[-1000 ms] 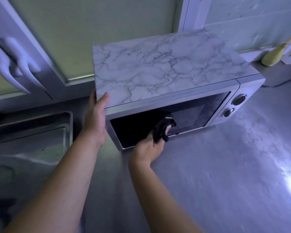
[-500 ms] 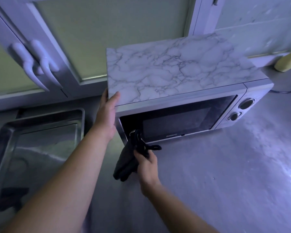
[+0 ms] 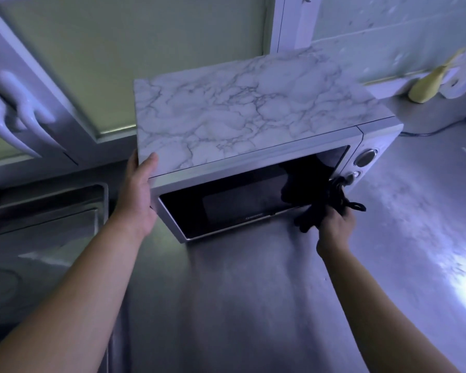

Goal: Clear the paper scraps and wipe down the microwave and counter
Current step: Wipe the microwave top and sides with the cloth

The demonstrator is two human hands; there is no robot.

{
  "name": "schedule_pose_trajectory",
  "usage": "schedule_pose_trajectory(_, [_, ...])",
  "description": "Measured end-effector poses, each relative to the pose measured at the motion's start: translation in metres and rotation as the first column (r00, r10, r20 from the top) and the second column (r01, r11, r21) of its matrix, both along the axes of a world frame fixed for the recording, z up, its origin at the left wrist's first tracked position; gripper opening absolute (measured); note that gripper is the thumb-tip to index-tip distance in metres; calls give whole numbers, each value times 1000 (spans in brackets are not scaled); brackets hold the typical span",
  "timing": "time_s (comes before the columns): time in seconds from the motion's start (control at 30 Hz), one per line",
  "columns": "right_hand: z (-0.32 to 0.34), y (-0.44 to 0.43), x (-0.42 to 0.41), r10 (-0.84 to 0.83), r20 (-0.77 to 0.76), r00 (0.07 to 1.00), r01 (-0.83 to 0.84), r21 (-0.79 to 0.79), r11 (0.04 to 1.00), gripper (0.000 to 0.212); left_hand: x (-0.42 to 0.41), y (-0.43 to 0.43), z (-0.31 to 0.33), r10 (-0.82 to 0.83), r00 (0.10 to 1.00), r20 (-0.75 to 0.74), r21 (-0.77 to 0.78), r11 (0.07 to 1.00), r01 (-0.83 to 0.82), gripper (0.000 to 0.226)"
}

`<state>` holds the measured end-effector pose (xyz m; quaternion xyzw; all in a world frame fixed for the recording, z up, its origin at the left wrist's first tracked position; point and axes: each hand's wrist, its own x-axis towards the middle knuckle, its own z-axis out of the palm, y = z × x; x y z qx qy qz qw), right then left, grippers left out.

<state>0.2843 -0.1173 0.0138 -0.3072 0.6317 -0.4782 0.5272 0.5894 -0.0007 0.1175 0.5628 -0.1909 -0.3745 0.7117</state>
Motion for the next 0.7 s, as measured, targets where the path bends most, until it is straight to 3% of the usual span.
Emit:
schedule_pose_trajectory(0.1, [-19,-4,24,-98,5,995,98,-28,995,41,-2,0,-3,9,1000,-4,3,1000,-9,44])
schedule_pose_trajectory(0.33, [-34,-9,51,-208,-90,974,219,130,967,62,-3,0,-5,27,1000,-2,12,1000,-27,45])
schedule_pose_trajectory(0.53, [-37,-1,71,-204,-149,968,230,190,954,57,-4,-3,-5,22,1000,7,6,1000,-22,41])
schedule_pose_trajectory(0.7, [-46,38,97,-63,-170,983,101,221,970,46,-2,-3,-4,28,1000,13,7,1000,-29,40])
